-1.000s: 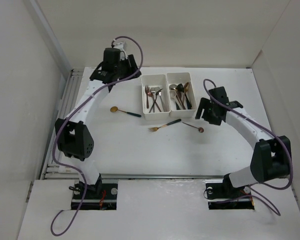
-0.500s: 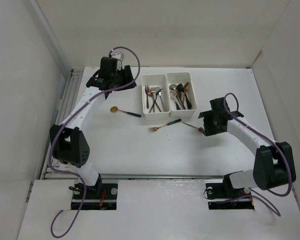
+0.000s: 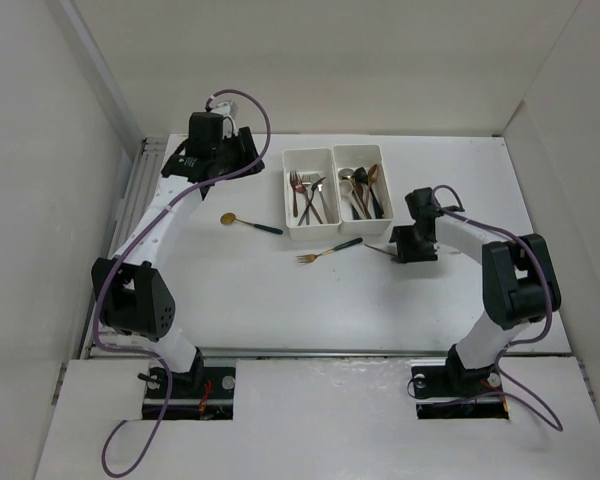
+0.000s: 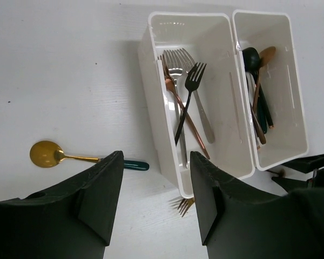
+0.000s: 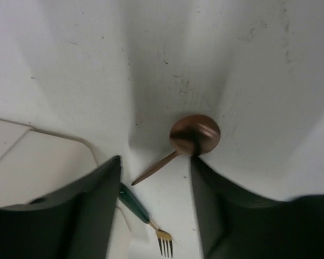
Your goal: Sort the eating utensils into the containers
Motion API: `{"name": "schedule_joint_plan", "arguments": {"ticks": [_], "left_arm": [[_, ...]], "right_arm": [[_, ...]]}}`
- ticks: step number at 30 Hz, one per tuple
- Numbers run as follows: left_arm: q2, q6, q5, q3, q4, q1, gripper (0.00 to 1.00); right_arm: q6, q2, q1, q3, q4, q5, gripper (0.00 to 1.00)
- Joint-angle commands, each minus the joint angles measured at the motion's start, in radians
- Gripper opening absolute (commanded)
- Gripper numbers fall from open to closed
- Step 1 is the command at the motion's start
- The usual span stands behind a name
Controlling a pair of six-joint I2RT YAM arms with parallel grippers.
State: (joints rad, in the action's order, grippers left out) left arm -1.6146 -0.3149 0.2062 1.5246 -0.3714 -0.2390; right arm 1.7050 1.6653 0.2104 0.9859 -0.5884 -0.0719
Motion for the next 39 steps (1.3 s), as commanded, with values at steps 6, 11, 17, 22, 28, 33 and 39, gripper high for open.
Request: {"name": "schedule_joint_plan", "arguments": {"ticks": [6,11,17,22,28,33,39], "left_arm": [[0.076,0.01,0.007,0.002,0.014,0.024,0.49],[0.085,0.01,0.016,-0.009,0.014,0.033,0.49],[0.104,0.01,0.025,-0.018,0.014,0.043,0.49],[0.114,0.033,0.062,-0.04,0.014,0.043,0.49],[0.114,0.152,0.102,-0.03,0.005,-0.016,0.48],[0.114,0.162,0.092,-0.04,0.005,-0.034,0.48],[0.114,0.171,0.061,-0.061,-0.004,0.001,0.48]], "right_arm": [[-0.033,0.06,-0.025,0.033,-0.146,0.004,0.22],[-0.067,0.042,-0.043,-0.022,-0.117,0.026,0.01],[-0.238,0.042,-0.052,-0.003,-0.126,0.006,0.0],[-0.326,-0.08,-0.022,0.022,-0.16,-0.132,0.0],[-0.398,-0.289,-0.008,0.072,-0.16,-0.344,0.0],[-0.745,-0.331,0.05,0.213,-0.09,-0.514,0.0],[-1.411,-0.248,0.156,0.462,0.182,-0.407,0.0]]}}
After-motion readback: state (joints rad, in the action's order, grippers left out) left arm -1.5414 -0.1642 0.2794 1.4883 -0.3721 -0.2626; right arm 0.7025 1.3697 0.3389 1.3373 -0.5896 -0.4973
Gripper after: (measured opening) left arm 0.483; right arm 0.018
